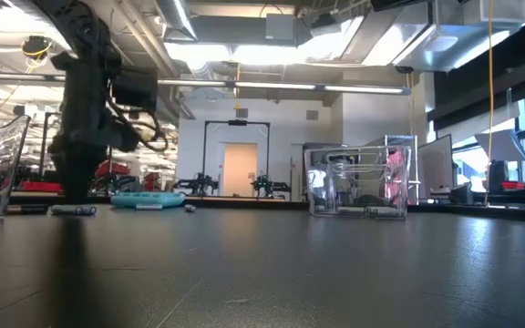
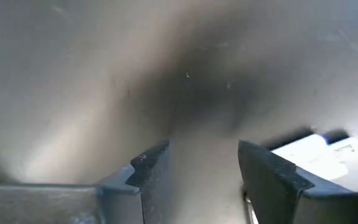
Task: Sort batteries
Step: Put the black battery into the bottom transparent bin
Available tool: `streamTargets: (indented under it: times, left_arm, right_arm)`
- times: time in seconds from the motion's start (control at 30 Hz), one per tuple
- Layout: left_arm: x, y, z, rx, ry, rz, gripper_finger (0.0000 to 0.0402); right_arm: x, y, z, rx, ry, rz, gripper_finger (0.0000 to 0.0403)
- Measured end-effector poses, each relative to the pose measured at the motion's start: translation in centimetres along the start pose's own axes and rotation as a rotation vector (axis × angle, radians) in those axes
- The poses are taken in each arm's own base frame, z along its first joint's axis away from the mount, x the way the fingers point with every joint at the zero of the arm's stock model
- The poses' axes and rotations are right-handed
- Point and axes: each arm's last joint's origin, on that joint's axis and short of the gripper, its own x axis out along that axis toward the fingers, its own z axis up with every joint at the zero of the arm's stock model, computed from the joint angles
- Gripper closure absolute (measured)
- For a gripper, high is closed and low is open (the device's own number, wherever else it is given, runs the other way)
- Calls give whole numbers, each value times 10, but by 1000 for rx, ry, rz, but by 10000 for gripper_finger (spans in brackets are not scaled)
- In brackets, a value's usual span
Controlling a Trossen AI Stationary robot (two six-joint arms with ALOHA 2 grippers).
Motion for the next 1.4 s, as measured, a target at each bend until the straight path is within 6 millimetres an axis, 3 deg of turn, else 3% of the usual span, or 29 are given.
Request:
streamTargets:
  times: [0.17, 0.37, 0.73, 1.4]
  left_arm:
    - [-18, -1, -3, 0, -42, -14, 232]
    - [-22, -10, -19, -4, 20, 7, 239]
    - [-3, -18, -39, -71, 79, 12, 242]
    - [15, -18, -43, -125, 39, -42, 245]
  right_arm:
    - [0, 0, 0, 0, 0, 0, 396]
    - [0, 0, 0, 5, -2, 1, 396]
    - [0, 0, 0, 7, -1, 1, 396]
    - [0, 0, 0, 4, -2, 1, 396]
